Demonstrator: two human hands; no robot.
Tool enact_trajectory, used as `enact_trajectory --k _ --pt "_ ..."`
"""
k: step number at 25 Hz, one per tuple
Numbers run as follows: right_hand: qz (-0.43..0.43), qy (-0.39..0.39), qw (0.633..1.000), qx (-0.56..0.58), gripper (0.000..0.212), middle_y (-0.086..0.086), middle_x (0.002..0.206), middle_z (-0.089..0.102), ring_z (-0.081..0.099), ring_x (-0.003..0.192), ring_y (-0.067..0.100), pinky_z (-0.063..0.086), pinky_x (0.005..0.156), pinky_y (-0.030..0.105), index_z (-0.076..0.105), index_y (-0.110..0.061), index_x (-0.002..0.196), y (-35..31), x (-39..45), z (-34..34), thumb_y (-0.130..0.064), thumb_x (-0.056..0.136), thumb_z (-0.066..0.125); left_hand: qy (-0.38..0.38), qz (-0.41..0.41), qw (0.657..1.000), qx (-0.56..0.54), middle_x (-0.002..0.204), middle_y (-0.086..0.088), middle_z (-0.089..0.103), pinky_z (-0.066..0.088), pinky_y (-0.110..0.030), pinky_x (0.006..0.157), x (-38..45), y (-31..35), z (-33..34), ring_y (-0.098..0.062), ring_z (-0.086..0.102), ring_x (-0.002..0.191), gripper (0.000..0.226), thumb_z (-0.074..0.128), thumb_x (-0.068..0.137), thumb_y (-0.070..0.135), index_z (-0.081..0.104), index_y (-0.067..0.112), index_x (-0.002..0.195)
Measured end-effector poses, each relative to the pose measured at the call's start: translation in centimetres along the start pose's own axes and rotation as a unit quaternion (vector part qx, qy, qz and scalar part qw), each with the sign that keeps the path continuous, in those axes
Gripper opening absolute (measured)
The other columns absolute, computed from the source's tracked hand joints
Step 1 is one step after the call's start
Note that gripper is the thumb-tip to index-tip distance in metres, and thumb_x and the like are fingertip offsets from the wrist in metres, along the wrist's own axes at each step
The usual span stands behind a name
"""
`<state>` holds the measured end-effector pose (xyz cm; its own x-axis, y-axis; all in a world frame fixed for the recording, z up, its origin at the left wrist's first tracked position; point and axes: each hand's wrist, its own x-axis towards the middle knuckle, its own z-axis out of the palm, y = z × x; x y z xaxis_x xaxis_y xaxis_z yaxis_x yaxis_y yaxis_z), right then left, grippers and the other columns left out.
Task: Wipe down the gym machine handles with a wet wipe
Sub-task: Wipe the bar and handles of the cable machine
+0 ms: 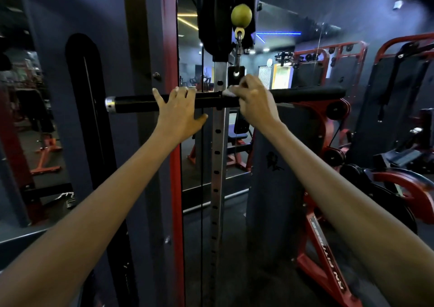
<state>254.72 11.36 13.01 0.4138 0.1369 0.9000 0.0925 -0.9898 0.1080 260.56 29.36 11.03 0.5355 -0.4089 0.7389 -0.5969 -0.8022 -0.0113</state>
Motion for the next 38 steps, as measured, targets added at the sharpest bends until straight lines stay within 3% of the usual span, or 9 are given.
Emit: enact_trajectory --k 1,4,9,12,17,24,30,35,38 --pt "-0.024 0.004 1.000 -0.005 0.024 0.019 0.090 0.056 0.053 0.078 0.028 0.046 0.065 0.034 0.070 -0.004 0.103 0.7 0.0 -0.1 0.000 0.085 0.054 0.007 0.011 1.000 -0.009 0.142 -0.010 0.040 0.003 -0.066 0.109 0.5 0.8 0.1 -0.026 0.032 0.136 0.064 0.056 0.089 0.042 0.036 0.009 0.139" --pt "0.063 0.015 0.998 -0.010 0.026 0.017 0.093 0.054 0.051 0.083 0.027 0.046 0.068 0.035 0.067 -0.006 0.111 2.0 0.3 -0.3 -0.005 0.090 0.052 0.009 0.024 0.999 -0.024 0.144 -0.009 0.039 0.005 -0.065 0.109 2.4 3.1 0.5 -0.025 0.033 0.135 0.067 0.057 0.088 0.043 0.034 0.009 0.141" --pt "-0.050 -0.013 0.998 -0.023 0.029 0.019 0.095 0.059 0.058 0.082 0.028 0.051 0.072 0.035 0.067 -0.004 0.108 3.1 -1.4 -0.4 0.005 0.084 0.055 -0.026 0.011 0.999 -0.032 0.147 -0.011 0.035 0.005 -0.062 0.110 4.3 4.8 1.5 -0.028 0.030 0.137 0.079 0.060 0.085 0.046 0.025 0.007 0.145" --pt "0.025 0.031 0.999 -0.014 0.026 0.018 0.089 0.059 0.056 0.080 0.029 0.053 0.070 0.040 0.068 -0.002 0.105 5.7 -2.3 -1.4 0.004 0.086 0.053 -0.017 0.021 1.000 0.016 0.142 -0.012 0.039 0.012 -0.058 0.111 4.0 4.6 2.7 -0.028 0.032 0.134 0.079 0.056 0.085 0.054 0.029 0.007 0.142" --pt "0.044 0.036 0.998 -0.030 0.030 0.014 0.086 0.056 0.055 0.079 0.028 0.050 0.065 0.036 0.068 -0.004 0.108 6.6 -3.4 -1.5 0.007 0.083 0.054 0.021 0.030 0.999 0.035 0.131 -0.014 0.047 0.021 -0.056 0.107 4.0 4.8 3.9 -0.031 0.039 0.124 0.081 0.050 0.082 0.066 0.039 0.005 0.134" --pt "0.215 0.049 0.975 -0.016 0.028 0.015 0.099 0.055 0.049 0.089 0.022 0.051 0.078 0.031 0.063 -0.001 0.115 10.6 -4.9 -3.6 0.003 0.091 0.050 0.037 0.028 0.998 0.047 0.124 -0.017 0.052 0.023 -0.056 0.105 3.7 4.3 3.7 -0.032 0.044 0.119 0.087 0.048 0.076 0.072 0.044 0.003 0.129" --pt "0.079 0.005 0.996 0.035 0.031 0.016 0.103 0.055 0.045 0.088 0.013 0.044 0.079 0.020 0.063 -0.005 0.116 5.5 -3.7 -1.6 0.004 0.090 0.049 0.018 0.006 0.999 0.043 0.125 -0.016 0.052 0.020 -0.057 0.107 3.6 4.3 2.9 -0.033 0.043 0.121 0.086 0.050 0.076 0.073 0.043 0.006 0.130" --pt "0.162 0.035 0.986 0.010 0.032 0.019 0.107 0.054 0.054 0.092 0.026 0.051 0.077 0.030 0.062 -0.001 0.117 7.0 -3.5 -3.0 0.004 0.090 0.047 -0.008 0.005 0.999 0.036 0.135 -0.011 0.046 0.021 -0.055 0.108 3.4 4.3 2.6 -0.028 0.037 0.127 0.085 0.052 0.078 0.069 0.035 0.010 0.137" --pt "0.163 0.026 0.986 0.039 0.032 0.016 0.098 0.055 0.052 0.083 0.023 0.042 0.074 0.021 0.063 0.001 0.114 6.4 -2.8 -3.4 0.008 0.087 0.047 -0.039 0.013 0.999 0.032 0.139 -0.009 0.041 0.022 -0.051 0.108 3.5 4.7 2.1 -0.026 0.035 0.129 0.085 0.052 0.080 0.067 0.031 0.011 0.140"
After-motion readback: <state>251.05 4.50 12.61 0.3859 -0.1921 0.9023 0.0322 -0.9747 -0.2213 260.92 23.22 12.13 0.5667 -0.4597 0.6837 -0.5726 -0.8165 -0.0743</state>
